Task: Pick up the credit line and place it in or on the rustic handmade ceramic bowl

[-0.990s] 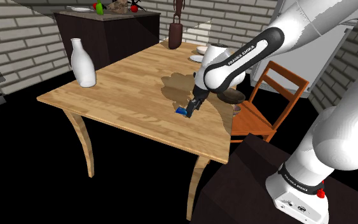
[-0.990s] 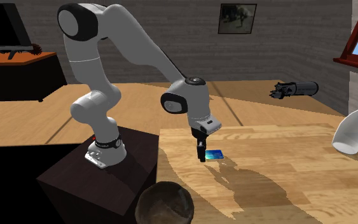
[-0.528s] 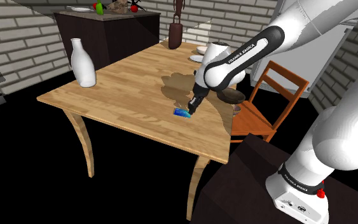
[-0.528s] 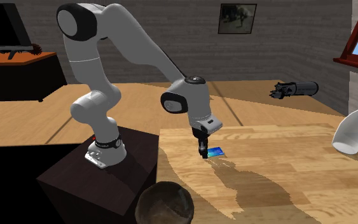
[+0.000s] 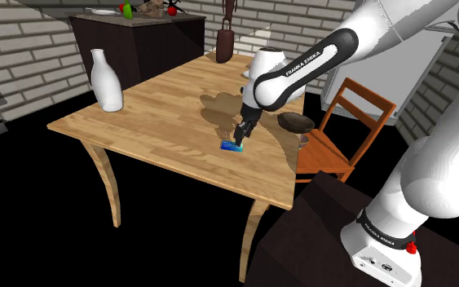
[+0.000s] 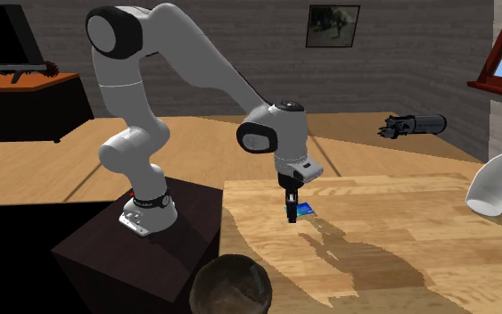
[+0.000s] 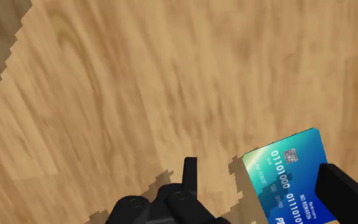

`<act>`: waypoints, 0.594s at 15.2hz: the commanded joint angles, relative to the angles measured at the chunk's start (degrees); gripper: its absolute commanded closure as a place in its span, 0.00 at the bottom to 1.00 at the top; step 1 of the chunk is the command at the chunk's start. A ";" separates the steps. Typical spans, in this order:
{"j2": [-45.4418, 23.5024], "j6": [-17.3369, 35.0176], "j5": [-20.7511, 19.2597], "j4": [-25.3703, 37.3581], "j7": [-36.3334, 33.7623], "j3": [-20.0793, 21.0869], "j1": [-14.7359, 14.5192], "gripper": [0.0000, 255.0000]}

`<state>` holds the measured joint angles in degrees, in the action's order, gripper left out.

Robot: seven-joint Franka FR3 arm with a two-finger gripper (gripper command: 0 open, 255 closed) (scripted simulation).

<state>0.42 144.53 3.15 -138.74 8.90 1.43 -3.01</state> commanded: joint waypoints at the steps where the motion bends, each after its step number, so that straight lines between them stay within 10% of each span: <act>1: -4.52 -12.29 -4.65 9.87 -3.15 1.07 -0.80 0.00; 7: -29.27 -50.54 -12.48 50.87 -5.36 3.38 -6.98 0.00; 9: -30.41 -51.34 -12.67 51.94 -5.25 3.21 -7.38 0.00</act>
<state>-28.32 95.20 -9.12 -89.05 3.62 4.66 -10.00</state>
